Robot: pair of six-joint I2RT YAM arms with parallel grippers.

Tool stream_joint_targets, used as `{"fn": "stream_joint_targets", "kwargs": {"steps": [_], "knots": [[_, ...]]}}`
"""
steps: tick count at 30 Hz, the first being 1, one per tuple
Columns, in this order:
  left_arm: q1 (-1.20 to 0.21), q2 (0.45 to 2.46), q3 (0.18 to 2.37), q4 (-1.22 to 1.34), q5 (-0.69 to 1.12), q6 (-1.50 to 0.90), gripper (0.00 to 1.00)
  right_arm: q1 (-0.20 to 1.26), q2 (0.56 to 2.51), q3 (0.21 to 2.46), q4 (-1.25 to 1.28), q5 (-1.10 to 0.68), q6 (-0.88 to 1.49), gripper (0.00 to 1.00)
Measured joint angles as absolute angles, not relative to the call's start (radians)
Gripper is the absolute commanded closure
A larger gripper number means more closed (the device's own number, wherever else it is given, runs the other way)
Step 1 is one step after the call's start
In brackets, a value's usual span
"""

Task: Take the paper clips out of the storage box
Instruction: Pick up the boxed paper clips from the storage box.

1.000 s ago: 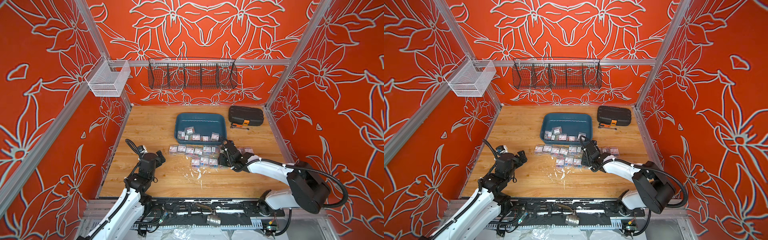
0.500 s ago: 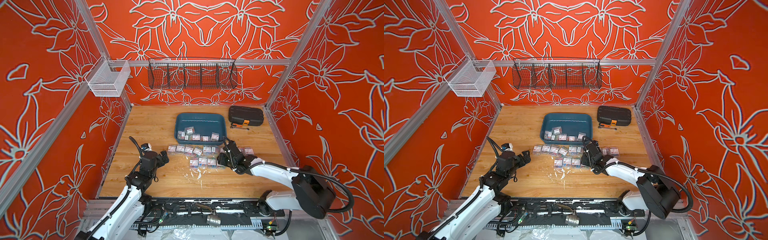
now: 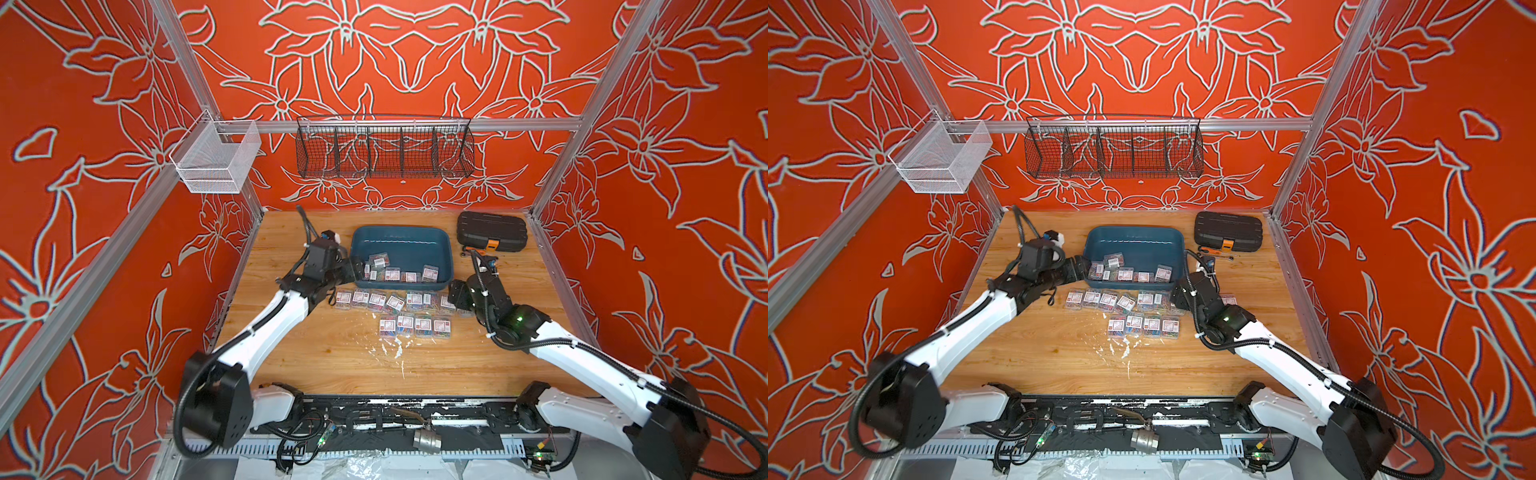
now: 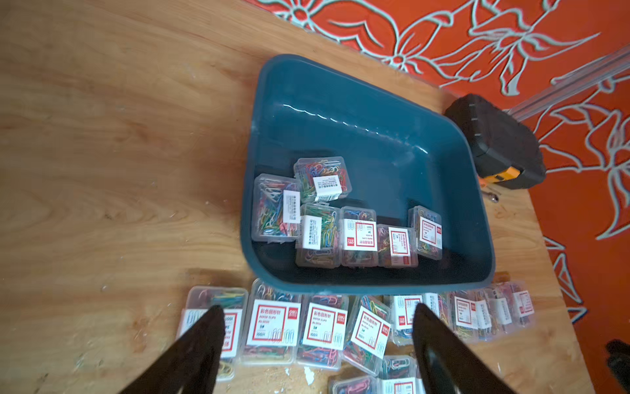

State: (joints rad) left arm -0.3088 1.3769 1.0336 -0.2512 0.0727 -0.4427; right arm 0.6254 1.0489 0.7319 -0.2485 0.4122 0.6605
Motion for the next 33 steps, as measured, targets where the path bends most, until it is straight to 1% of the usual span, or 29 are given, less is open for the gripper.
{"fn": "stream_joint_targets", "kwargs": {"steps": [5,9,13,15,17,21,24,26,33], "knots": [[-0.385,1.641,1.297,-0.356,0.060,-0.403,0.25,0.566,1.056,0.732,-0.218,0.533,0.566,0.15],[-0.422,1.866,1.519,-0.485,0.044,-0.344,0.25,0.517,1.076,0.702,-0.153,0.605,0.503,0.14],[-0.426,2.093,1.784,-0.672,-0.021,-0.290,0.25,0.459,1.122,0.661,-0.121,0.652,0.473,0.14],[-0.425,2.168,1.876,-0.744,-0.049,-0.288,0.24,0.435,1.150,0.651,-0.115,0.667,0.469,0.14],[-0.422,2.212,1.921,-0.788,-0.053,-0.289,0.21,0.413,1.175,0.649,-0.112,0.673,0.469,0.14],[-0.423,2.255,1.958,-0.849,-0.051,-0.280,0.10,0.390,1.218,0.649,-0.088,0.674,0.468,0.15],[-0.423,2.294,2.018,-0.896,-0.063,-0.272,0.07,0.387,1.251,0.655,-0.084,0.673,0.468,0.16],[-0.423,2.323,2.063,-0.923,-0.078,-0.274,0.05,0.386,1.271,0.664,-0.084,0.673,0.468,0.16],[-0.422,2.406,2.170,-0.970,-0.076,-0.306,0.05,0.385,1.291,0.682,-0.085,0.673,0.468,0.16]]}}
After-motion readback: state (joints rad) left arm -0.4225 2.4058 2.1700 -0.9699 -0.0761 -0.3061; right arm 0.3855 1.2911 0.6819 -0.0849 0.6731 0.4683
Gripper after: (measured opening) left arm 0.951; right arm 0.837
